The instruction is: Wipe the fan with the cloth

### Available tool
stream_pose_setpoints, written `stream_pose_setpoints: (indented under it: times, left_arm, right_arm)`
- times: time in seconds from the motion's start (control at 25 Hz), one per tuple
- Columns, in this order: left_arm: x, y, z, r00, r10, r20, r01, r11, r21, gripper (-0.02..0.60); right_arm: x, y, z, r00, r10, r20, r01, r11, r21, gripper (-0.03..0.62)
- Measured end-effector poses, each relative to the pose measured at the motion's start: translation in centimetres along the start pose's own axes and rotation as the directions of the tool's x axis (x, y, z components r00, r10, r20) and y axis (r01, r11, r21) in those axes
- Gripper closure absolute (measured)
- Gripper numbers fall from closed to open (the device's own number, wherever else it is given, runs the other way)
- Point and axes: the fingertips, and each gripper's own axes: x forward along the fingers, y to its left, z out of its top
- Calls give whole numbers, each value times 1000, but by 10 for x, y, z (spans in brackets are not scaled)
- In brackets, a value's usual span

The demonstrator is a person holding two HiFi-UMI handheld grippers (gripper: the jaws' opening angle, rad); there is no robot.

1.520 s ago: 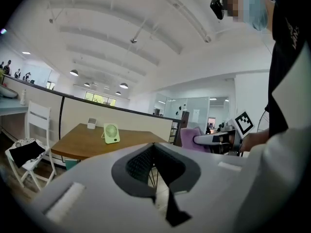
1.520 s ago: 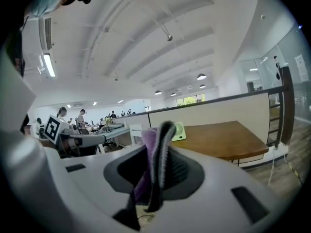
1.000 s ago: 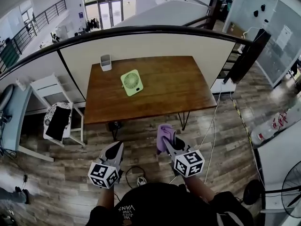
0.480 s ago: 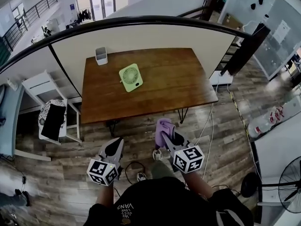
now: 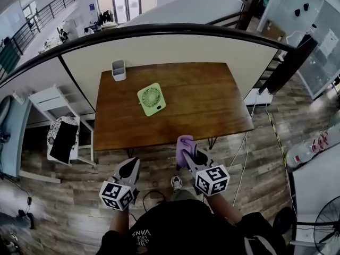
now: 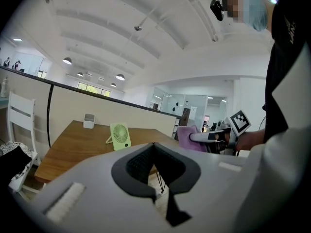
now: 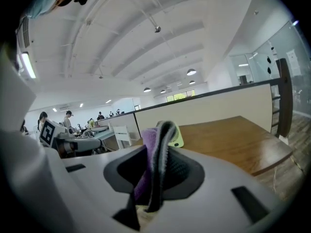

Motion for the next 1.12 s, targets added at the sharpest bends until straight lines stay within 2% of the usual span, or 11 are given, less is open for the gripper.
stream_pose_setpoints:
  times: [0.44,0.68,0.88,1.12]
  left_arm:
    - [74,24,24,994,110,18,-109,994,-20,569]
    - [105,31,21,986,167,16,-166,985,-43,569]
    - [124,39,22,981,192,-2,-192,980,-54,569]
    - [134,73,16,975,221,-28,-222,972,-81,569]
  right_arm:
    - [61,-60,25,992,113,-50,-115,992,-46,500]
    - [87,-88,35,983,172,-69,-177,981,-73,499]
    - [107,-103,45,978,194,-73,-199,976,-82,500]
    - [134,-103,40,975,198,-99,-207,974,-88,499]
